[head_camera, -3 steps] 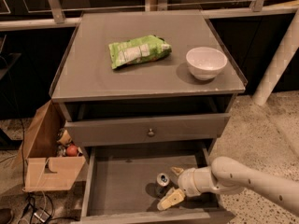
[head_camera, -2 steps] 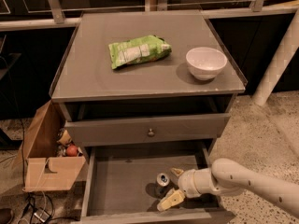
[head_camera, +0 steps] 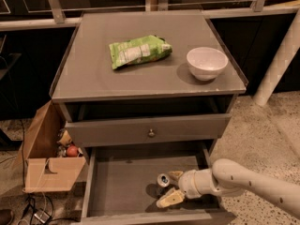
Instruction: Pick redbull can from middle drawer and place on counter
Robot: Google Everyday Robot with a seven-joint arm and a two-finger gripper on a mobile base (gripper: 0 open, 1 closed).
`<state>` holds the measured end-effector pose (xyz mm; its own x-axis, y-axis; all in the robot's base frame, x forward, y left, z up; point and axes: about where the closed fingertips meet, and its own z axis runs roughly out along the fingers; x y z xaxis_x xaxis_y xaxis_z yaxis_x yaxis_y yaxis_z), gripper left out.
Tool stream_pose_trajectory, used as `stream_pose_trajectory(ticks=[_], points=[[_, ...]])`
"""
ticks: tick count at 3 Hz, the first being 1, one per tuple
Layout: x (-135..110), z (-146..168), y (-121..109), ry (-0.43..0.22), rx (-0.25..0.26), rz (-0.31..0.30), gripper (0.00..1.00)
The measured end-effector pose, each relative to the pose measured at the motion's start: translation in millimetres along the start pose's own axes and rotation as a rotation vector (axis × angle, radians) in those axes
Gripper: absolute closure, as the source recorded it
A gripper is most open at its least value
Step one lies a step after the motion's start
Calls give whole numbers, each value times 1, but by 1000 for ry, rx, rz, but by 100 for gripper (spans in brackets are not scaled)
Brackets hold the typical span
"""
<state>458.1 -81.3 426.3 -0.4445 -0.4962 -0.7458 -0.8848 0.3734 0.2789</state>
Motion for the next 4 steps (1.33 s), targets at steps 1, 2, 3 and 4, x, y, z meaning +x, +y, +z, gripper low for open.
stream_pose_trajectory(ticks=[1,2,3,4], points=[[0,0,0,0,0,0,42],[0,0,0,0,0,0,66],[0,0,0,0,0,0,97],[0,0,0,0,0,0,100]])
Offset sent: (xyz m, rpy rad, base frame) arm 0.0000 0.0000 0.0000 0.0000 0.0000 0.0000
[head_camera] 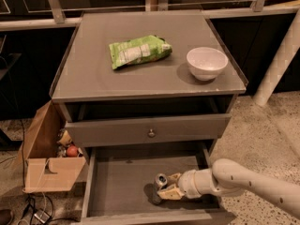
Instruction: Pick redbull can from middle drawer and place on counter
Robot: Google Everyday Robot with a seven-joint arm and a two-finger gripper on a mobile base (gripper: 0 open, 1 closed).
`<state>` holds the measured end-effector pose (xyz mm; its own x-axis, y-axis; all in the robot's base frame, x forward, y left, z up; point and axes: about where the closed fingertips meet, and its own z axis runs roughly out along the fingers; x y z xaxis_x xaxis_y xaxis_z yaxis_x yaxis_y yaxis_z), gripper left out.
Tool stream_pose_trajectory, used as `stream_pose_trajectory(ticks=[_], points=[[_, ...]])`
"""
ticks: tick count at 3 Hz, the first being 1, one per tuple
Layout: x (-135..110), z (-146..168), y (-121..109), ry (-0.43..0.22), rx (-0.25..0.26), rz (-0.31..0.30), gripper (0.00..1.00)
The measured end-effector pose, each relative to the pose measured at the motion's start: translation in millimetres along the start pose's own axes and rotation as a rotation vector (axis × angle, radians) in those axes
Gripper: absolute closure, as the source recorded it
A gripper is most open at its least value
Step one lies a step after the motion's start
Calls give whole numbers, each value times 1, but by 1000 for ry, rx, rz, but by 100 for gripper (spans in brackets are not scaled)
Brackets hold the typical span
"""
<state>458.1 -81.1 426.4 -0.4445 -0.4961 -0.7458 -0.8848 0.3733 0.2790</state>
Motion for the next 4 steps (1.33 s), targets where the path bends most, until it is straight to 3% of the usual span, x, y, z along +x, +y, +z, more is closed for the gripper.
stream_pose_trajectory(ticks=[1,2,4], points=[[-5,-1,5,-2,4,2,100],[-24,-11,22,-21,-5,-7,100],[-80,-47,56,-36,-9,-64,100]])
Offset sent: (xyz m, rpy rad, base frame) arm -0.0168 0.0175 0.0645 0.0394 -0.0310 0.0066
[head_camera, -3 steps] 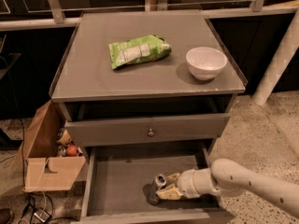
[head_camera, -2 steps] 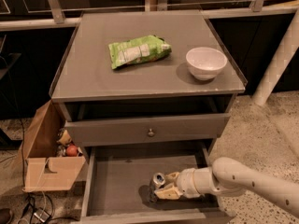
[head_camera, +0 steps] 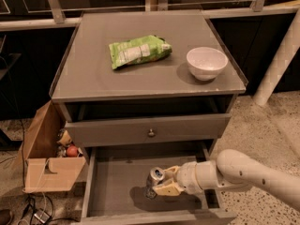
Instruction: Pick redbull can from middle drawer and place on counter
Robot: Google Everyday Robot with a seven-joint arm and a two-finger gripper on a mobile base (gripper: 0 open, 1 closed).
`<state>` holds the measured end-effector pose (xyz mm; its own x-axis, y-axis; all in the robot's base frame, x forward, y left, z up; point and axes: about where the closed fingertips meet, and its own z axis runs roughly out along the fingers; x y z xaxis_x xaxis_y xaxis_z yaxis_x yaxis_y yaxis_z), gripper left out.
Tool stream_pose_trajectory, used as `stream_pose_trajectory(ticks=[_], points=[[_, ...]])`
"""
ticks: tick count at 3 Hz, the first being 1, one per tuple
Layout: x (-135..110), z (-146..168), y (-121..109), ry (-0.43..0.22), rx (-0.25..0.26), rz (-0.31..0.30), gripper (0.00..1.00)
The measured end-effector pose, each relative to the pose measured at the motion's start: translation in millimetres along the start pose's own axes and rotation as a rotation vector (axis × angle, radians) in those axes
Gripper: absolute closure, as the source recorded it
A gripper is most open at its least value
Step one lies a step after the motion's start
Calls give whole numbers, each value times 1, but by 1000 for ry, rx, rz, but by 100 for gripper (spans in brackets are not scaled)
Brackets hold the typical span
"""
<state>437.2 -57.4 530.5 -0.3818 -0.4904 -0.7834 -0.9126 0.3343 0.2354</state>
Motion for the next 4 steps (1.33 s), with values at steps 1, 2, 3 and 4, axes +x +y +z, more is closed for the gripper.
stream_pose_trajectory(ticks=[1,2,3,4], points=[[2,8,-3,1,-2,13,100],[-25,2,-10,7,36,-34,100],[-56,-12,-12,17,77,-88,100],[-84,-25,-6,29,113,-146,100]])
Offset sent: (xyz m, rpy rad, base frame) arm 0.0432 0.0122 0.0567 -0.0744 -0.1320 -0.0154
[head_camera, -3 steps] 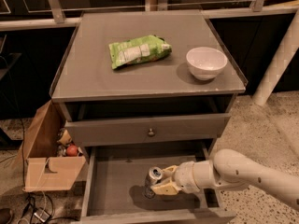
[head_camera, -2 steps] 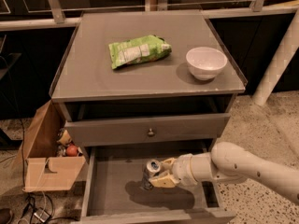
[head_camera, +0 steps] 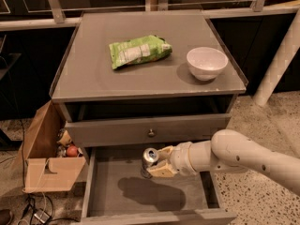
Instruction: Pick redbull can from middle drawer and place on counter
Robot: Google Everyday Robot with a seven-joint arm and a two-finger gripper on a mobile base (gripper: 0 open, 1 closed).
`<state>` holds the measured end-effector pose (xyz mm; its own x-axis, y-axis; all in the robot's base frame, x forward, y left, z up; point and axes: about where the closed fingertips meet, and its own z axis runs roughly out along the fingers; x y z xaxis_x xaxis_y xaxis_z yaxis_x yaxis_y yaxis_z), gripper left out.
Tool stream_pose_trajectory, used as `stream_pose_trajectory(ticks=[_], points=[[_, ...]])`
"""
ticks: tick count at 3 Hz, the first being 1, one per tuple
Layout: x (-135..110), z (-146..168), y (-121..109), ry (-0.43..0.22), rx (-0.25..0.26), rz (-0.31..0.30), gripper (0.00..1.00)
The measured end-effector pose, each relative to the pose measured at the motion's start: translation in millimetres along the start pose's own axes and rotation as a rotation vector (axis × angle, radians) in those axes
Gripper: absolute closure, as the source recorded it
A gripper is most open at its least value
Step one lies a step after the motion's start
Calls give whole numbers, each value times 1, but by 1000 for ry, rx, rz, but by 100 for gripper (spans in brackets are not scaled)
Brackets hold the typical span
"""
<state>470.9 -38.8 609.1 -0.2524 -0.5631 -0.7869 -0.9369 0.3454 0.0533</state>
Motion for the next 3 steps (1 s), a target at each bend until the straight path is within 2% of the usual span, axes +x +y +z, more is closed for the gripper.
stream_pose_trajectory(ticks=[1,2,3], points=[[0,0,0,4,-1,1,100],[-15,-14,-4,21,26,-19,100],[-42,-37,-9,12,37,-57,100]])
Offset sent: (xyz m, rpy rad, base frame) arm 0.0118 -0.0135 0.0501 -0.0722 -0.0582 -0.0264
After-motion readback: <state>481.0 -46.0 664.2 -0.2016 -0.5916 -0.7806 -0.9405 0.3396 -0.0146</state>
